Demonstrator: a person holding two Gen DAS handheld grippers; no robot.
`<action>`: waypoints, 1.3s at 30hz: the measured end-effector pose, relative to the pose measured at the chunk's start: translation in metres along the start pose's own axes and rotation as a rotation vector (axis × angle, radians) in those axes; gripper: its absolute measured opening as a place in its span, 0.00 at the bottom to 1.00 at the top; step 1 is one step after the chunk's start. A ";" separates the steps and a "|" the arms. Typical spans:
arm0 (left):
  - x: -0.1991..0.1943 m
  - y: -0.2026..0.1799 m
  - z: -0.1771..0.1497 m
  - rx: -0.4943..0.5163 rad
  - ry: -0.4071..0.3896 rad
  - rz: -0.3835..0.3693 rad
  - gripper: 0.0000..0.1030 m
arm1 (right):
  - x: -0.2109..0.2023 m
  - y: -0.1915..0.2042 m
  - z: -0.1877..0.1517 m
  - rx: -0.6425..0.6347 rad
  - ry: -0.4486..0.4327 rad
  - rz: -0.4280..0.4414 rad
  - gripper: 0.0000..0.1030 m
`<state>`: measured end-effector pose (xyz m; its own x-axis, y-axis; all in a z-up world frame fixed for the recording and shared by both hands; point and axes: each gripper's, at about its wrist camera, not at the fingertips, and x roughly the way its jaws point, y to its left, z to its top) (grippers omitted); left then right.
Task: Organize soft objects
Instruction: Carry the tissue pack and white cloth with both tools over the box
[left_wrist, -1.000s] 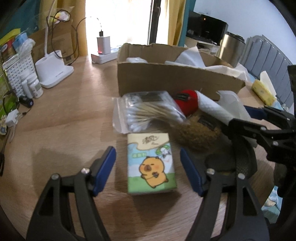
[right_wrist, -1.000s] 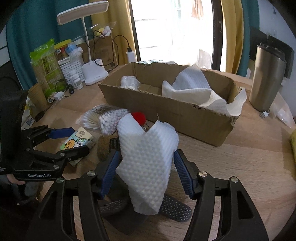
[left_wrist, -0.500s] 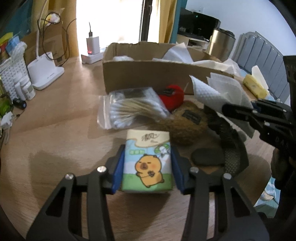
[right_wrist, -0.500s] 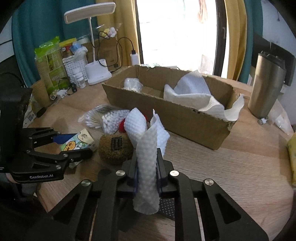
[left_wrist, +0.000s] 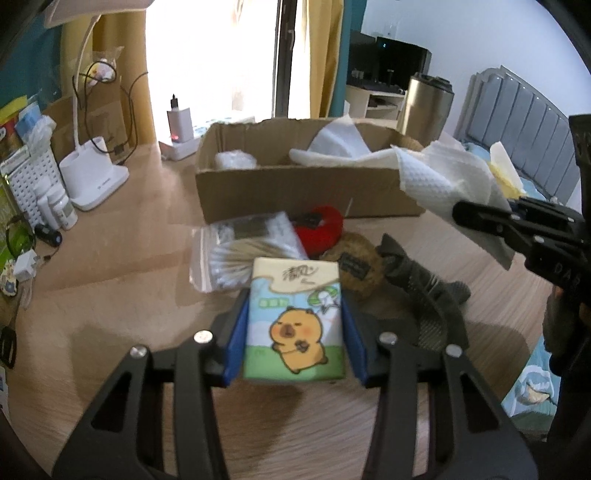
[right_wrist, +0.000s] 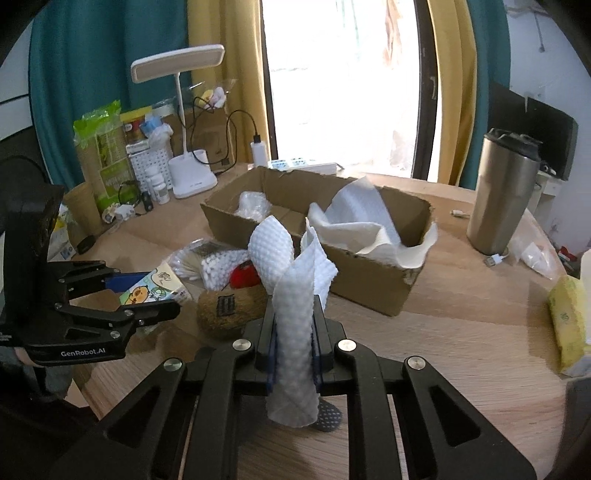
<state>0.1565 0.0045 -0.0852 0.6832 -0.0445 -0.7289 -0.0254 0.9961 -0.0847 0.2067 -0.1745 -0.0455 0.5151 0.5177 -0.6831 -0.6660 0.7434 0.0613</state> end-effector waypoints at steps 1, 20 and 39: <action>0.000 -0.001 0.001 0.001 -0.003 0.000 0.46 | -0.002 -0.002 0.000 0.002 -0.004 -0.002 0.15; 0.005 -0.025 0.041 0.026 -0.044 -0.021 0.46 | -0.023 -0.043 0.009 0.036 -0.059 -0.035 0.15; 0.022 -0.037 0.078 0.015 -0.081 -0.067 0.46 | -0.016 -0.076 0.034 0.047 -0.091 -0.026 0.15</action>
<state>0.2293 -0.0279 -0.0456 0.7396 -0.1056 -0.6647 0.0329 0.9921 -0.1210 0.2672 -0.2250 -0.0142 0.5803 0.5328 -0.6159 -0.6266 0.7752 0.0802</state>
